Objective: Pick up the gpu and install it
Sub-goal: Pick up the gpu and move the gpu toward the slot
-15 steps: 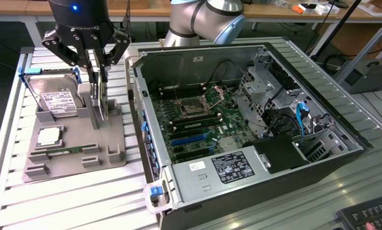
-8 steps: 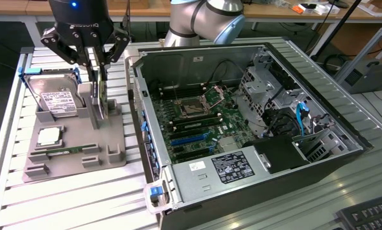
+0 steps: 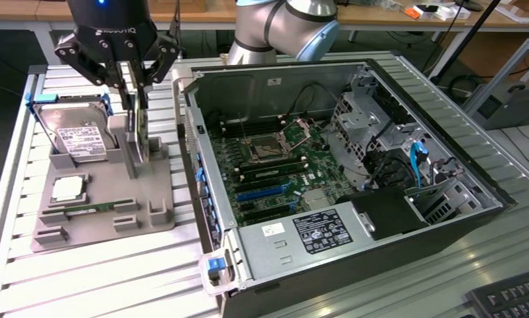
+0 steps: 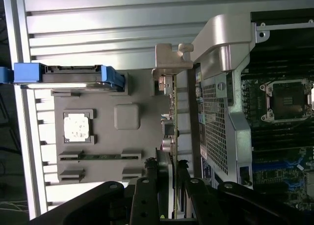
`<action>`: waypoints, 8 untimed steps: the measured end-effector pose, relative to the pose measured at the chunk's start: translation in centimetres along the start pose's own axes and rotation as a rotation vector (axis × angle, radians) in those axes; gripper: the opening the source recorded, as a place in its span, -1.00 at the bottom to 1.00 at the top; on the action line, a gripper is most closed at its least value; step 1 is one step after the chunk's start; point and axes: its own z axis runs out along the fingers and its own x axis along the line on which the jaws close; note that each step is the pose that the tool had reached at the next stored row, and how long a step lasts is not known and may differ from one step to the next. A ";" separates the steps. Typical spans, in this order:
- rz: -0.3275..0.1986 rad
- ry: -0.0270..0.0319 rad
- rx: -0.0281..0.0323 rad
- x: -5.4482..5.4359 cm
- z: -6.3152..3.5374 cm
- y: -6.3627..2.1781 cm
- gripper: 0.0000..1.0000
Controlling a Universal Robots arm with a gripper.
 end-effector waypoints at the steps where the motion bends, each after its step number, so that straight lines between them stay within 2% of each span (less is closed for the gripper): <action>1: 0.000 0.0000 0.0000 0.0 -0.05 0.00 -0.47; 8: 0.000 0.0000 0.0000 0.0 -0.80 0.01 -0.47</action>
